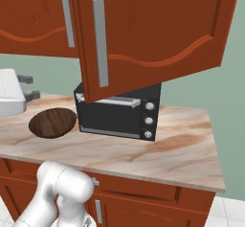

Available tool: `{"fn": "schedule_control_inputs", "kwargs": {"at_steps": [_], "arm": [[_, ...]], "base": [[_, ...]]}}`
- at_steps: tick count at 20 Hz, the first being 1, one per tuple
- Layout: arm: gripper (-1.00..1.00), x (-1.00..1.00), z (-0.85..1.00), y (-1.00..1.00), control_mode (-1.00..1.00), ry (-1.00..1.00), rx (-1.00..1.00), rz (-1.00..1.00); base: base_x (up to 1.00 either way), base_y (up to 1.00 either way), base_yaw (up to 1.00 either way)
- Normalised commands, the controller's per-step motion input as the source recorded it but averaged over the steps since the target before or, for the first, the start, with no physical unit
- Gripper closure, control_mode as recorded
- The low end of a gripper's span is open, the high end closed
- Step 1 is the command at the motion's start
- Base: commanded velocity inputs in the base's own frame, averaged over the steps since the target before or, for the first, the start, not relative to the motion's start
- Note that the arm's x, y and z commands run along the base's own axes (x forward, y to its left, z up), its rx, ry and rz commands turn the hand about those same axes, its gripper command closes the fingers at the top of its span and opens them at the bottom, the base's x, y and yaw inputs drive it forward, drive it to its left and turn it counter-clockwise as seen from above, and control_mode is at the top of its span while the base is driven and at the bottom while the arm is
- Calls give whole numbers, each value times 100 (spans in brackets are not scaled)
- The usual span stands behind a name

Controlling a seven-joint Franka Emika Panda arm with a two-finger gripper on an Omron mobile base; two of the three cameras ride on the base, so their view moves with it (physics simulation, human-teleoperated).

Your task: Open the cabinet. Pick the orange and apple from the cabinet and place them into the bowl. Then close the cabinet.

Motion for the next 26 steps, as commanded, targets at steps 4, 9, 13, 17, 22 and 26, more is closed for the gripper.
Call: {"fn": "schedule_control_inputs", "kwargs": {"at_steps": [4,9,13,17,22,26], "arm": [[-100,100,-32,0,-100,0,-7,-22],[-100,97,-6,-7,-100,0,1,-20],[-100,32,26,-54,-100,-1,11,-23],[-100,3,24,-69,-100,0,15,-16],[-100,20,0,-40,-100,2,8,0],[-100,18,0,-48,-100,1,4,0]], "base": [[0,0,0],[0,0,0],[0,0,0],[0,0,0],[0,0,0],[0,0,0]]}}
